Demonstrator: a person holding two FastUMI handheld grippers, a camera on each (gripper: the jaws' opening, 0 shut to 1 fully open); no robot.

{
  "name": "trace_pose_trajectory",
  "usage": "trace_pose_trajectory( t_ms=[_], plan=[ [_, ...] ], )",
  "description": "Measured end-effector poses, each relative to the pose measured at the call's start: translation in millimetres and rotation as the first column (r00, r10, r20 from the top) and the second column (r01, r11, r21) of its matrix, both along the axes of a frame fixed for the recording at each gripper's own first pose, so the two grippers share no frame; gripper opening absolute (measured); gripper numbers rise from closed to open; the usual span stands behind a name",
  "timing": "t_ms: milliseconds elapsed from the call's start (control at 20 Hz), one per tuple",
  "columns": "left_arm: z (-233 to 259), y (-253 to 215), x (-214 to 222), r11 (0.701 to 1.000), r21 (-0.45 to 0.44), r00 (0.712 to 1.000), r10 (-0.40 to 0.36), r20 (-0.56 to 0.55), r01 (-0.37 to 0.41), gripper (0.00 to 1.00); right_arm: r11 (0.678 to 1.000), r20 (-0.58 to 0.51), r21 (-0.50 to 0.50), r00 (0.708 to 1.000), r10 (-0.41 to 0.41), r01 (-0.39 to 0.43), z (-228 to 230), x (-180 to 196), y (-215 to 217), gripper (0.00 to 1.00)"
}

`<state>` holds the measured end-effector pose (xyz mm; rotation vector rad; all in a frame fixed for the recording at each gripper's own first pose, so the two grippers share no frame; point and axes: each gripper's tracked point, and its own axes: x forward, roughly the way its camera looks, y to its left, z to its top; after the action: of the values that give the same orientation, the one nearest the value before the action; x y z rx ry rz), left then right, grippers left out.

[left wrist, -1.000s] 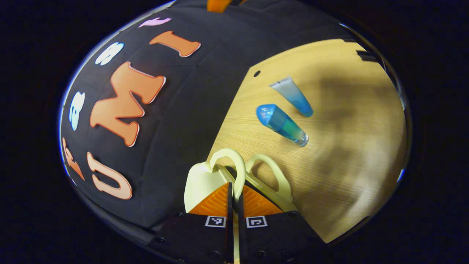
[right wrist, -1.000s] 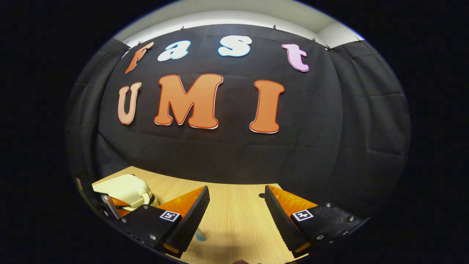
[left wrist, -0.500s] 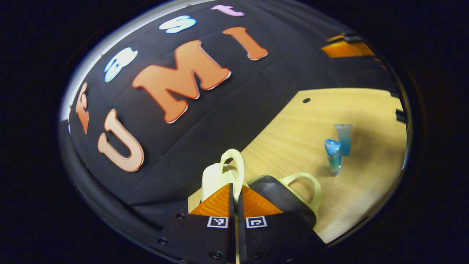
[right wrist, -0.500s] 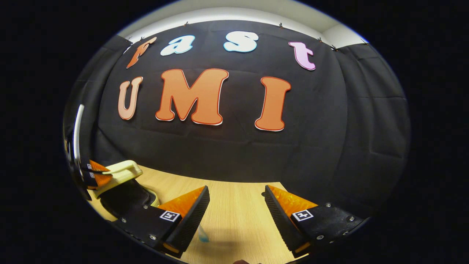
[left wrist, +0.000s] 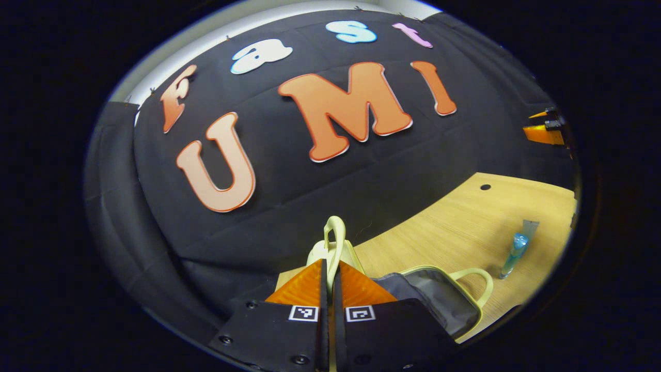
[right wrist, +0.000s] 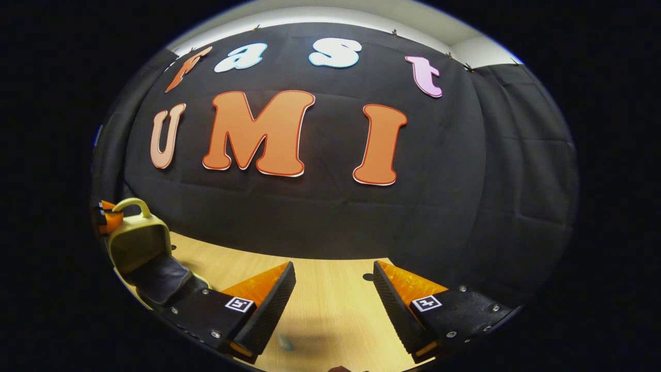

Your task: First open the suitcase, pack the skin care products into it, and then close the suitcase.

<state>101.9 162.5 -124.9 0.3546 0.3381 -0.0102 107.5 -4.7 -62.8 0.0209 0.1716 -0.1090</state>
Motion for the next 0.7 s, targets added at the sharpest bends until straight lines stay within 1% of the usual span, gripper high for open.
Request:
trace_pose_trajectory(
  t_ms=[200, 350, 450, 550, 700],
  plan=[
    [-1.2, 54.3, 4.3, 0.994, -0.048, 0.995, 0.103, 0.017, -0.102, 0.05, 0.998, -0.027, -0.059, 1.0, 0.006, -0.007, -4.6, 13.3, 0.1, 0.95],
    [-12.6, 100.2, 3.3, 0.979, -0.069, 0.981, 0.192, 0.018, -0.191, 0.05, 0.995, -0.052, -0.095, 0.999, 0.01, -0.015, -8.8, 18.1, 1.2, 0.95],
    [-26.5, 126.2, 3.5, 0.963, -0.107, 0.968, 0.25, 0.008, -0.247, 0.05, 0.995, -0.057, -0.098, 0.998, 0.015, -0.02, -8.1, 20.5, 5.0, 0.95],
    [-36.2, 147.6, 2.1, 0.951, -0.115, 0.957, 0.289, -0.005, -0.288, 0.05, 0.995, -0.064, -0.099, 0.998, 0.016, -0.022, -7.1, 19.6, 10.5, 0.95],
    [-51.8, 170.8, -5.1, 0.941, -0.103, 0.946, 0.322, -0.027, -0.323, 0.05, 0.995, -0.061, -0.096, 0.998, 0.017, -0.023, -0.6, 15.0, 18.2, 0.95]
  ],
)
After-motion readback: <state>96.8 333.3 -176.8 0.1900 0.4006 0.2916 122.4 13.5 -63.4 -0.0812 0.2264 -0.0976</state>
